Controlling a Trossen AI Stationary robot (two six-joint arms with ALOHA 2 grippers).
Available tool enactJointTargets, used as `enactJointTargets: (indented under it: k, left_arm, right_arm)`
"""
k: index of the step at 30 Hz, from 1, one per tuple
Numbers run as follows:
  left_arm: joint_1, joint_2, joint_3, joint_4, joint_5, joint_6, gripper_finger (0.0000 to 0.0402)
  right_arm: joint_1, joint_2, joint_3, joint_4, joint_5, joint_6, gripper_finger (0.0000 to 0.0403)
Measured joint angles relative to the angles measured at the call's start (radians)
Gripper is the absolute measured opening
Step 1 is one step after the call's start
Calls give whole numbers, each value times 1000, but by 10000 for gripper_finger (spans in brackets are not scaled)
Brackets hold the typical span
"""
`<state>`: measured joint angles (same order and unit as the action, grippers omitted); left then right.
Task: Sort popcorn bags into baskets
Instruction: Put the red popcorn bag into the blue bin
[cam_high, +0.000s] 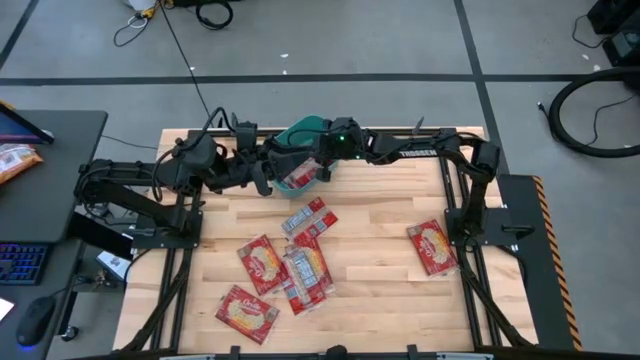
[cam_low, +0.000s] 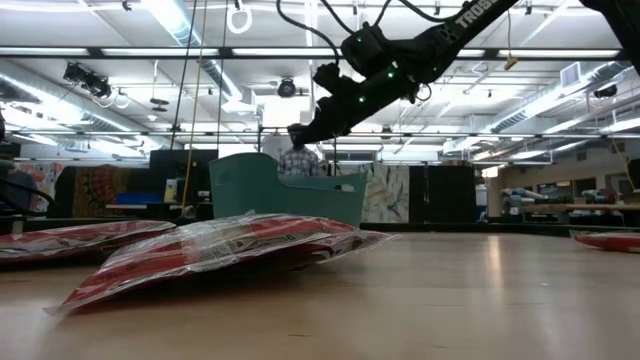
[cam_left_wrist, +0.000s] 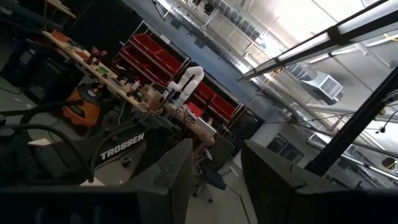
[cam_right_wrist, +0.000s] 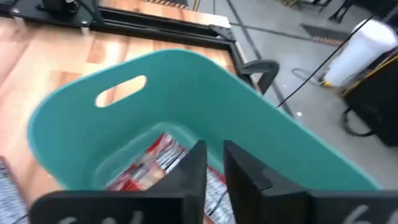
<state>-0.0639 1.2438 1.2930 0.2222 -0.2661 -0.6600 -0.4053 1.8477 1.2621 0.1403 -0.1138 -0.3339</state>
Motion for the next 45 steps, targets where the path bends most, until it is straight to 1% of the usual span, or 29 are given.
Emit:
enactJointTargets:
  k: [6,9,12,16,18,20,22,28,30,33,38,40,45]
  left_arm:
    - [-2,0,0,-15,0,-2,141]
    - [-2,0,0,-20,2,-1,141]
    - [-3,0,0,-53,41,-9,141]
    - [-3,0,0,-137,102,-15,141]
    - [-4,0,0,-184,166,-4,141]
    - [-14,0,0,-246,247,38,141]
    - [-31,0,0,-338,295,66,141]
    - [-88,0,0,-623,306,69,141]
    - [-100,0,0,-714,303,68,141]
    - [-116,0,-3,-825,284,69,141]
    - [-135,2,-46,-886,260,68,141]
    - [-141,1,-68,-885,259,61,141]
    - [-144,2,-120,-890,265,36,141]
  right_arm:
    - [-1,0,0,-43,-11,80,131]
    - [10,0,0,-75,-19,145,153]
    - [33,-10,0,-155,-24,197,164]
    - [71,-38,0,-262,-26,201,167]
    - [88,-56,0,-310,-17,201,166]
    - [103,-79,0,-367,-15,205,166]
    - [116,-103,0,-431,-14,211,166]
    - [147,-206,0,-682,66,260,165]
    - [153,-240,0,-755,70,292,165]
    - [165,-284,0,-824,52,385,165]
    - [200,-331,0,-862,-33,496,165]
    - [226,-345,0,-875,-35,522,165]
    - [320,-346,0,-883,-37,529,165]
